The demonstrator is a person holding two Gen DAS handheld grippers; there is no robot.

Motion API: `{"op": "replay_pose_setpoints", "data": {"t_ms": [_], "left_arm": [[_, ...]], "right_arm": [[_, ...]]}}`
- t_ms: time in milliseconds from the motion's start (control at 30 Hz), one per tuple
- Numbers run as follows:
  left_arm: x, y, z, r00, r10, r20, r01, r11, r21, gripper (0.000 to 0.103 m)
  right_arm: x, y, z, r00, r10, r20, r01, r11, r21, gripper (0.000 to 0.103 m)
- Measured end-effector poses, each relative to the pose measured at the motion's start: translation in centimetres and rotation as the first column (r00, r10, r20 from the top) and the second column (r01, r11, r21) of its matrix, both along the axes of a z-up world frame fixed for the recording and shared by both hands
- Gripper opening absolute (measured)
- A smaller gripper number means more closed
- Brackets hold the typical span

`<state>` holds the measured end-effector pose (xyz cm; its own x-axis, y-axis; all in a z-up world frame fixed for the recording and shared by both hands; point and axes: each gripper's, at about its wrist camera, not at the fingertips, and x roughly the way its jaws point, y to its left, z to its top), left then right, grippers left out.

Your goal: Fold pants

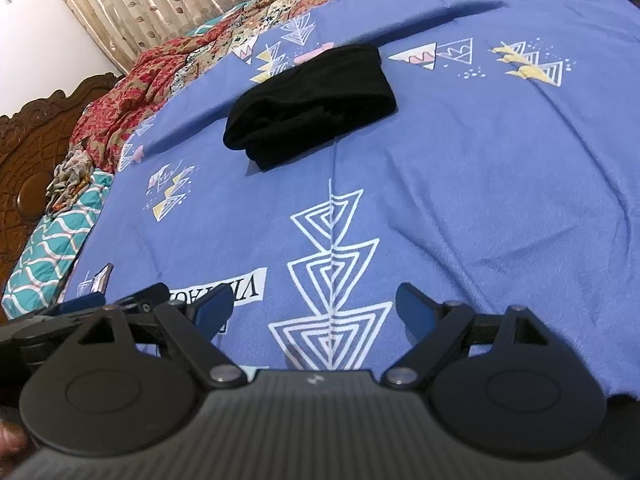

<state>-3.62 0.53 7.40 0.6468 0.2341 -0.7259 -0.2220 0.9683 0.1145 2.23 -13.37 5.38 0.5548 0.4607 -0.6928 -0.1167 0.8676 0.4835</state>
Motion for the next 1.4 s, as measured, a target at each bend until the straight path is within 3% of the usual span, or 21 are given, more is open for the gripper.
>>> {"op": "replay_pose_setpoints", "data": {"t_ms": [300,700,933,1400], "left_arm": [[0.0,-0.5,0.6,0.999,-0.017,0.051,0.015,0.999,0.044,0.103],[-0.4,-0.3,0.8,0.996,0.023,0.081,-0.03,0.996,0.084,0.103],[0.0,0.3,0.4,0.999,0.029,0.029,-0.03,0.999,0.03,0.103],[0.1,0.5,-0.2,1.0,0.026,-0.01,-0.026,1.0,0.004,0.103]], "right_arm": [[-0.4,-0.6,0.3,0.998,-0.05,0.032,0.05,0.999,-0.012,0.093],[-0.3,0.3,0.4,0.999,-0.019,0.041,0.02,0.999,-0.026,0.094],[-0.4,0.7,0.3,1.0,-0.002,0.03,0.003,1.0,-0.03,0.094],[-0.4,1.1,0.1,1.0,0.002,0.009,-0.002,1.0,-0.025,0.095]]}}
